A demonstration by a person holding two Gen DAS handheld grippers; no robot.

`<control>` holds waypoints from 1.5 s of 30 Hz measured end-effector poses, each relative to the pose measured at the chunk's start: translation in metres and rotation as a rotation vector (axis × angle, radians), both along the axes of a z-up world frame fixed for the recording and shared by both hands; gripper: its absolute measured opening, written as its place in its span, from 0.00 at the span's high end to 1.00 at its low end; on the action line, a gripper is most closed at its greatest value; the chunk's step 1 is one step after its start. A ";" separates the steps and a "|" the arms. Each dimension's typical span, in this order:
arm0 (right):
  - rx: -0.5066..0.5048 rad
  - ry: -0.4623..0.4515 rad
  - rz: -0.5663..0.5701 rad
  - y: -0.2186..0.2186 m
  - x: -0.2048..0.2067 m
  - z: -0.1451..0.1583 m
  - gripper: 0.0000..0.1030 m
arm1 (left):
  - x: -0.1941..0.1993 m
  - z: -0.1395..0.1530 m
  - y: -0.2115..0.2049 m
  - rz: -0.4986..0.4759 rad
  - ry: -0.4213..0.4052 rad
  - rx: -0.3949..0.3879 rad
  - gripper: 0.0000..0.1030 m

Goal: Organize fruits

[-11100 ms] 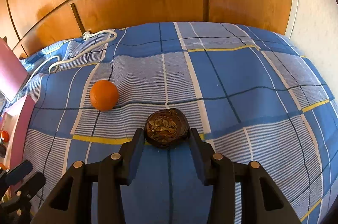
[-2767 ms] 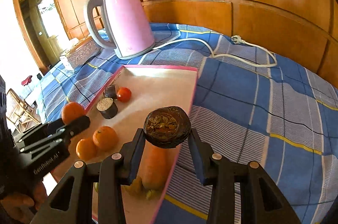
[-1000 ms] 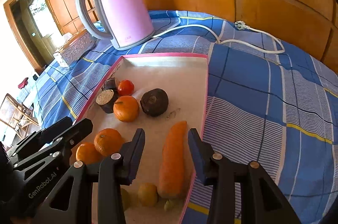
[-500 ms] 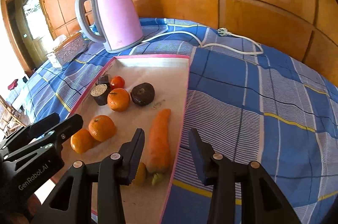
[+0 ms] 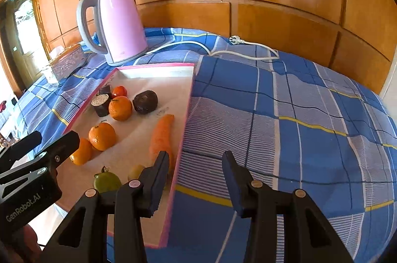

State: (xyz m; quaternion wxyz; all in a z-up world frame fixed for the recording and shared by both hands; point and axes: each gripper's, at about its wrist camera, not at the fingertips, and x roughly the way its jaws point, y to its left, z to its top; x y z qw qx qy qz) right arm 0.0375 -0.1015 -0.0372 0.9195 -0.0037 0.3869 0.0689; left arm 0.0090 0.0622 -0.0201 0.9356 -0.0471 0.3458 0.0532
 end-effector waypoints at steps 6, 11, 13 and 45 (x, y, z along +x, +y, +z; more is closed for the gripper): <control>-0.012 -0.009 0.002 0.001 -0.007 0.001 0.51 | -0.003 0.003 -0.002 0.006 -0.016 0.019 0.09; -0.018 -0.010 0.008 0.003 -0.010 0.000 0.51 | -0.005 0.005 -0.003 0.006 -0.023 0.026 0.08; -0.020 -0.012 0.008 0.002 -0.012 0.000 0.51 | -0.005 0.006 -0.004 0.005 -0.024 0.028 0.08; -0.024 -0.015 0.017 0.002 -0.016 -0.001 0.51 | -0.005 0.003 -0.004 0.009 -0.007 0.026 0.07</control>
